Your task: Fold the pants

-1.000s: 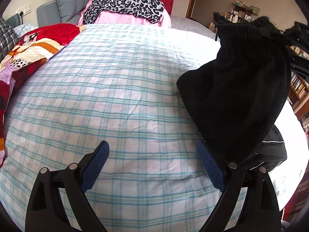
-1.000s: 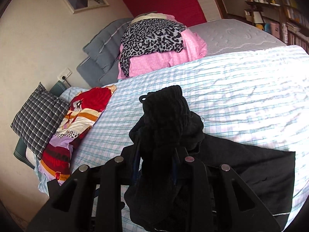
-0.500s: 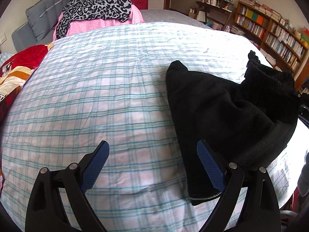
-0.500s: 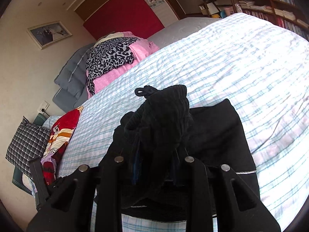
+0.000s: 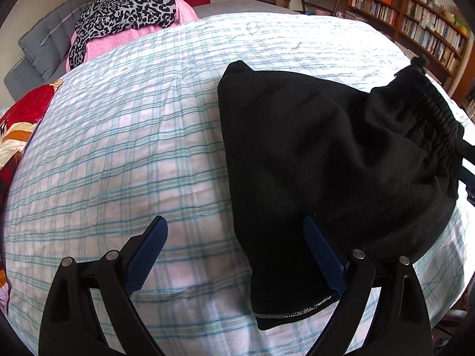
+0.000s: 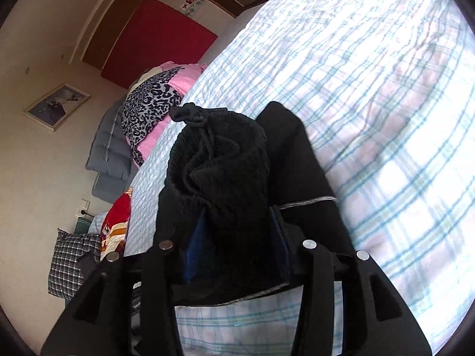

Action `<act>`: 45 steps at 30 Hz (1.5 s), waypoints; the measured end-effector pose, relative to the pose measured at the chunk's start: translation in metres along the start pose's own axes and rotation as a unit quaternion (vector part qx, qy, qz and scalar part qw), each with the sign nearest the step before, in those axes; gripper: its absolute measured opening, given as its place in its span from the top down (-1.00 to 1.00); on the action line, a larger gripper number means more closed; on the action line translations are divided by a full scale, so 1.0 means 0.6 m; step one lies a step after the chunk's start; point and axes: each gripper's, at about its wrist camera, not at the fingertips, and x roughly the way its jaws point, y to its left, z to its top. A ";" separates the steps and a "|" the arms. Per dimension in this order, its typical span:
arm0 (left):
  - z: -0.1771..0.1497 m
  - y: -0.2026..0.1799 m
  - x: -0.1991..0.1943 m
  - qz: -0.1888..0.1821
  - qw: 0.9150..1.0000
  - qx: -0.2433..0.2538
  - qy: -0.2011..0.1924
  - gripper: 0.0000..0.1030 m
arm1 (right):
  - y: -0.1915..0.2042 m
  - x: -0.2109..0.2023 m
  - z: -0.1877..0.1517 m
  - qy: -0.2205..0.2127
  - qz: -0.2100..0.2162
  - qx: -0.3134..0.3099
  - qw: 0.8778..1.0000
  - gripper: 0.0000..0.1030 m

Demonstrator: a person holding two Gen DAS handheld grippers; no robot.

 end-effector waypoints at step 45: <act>-0.029 -0.088 -0.056 -0.029 0.996 0.070 -0.040 -0.82 | 0.158 0.011 -0.035 0.016 -0.120 -0.325 0.938 0.19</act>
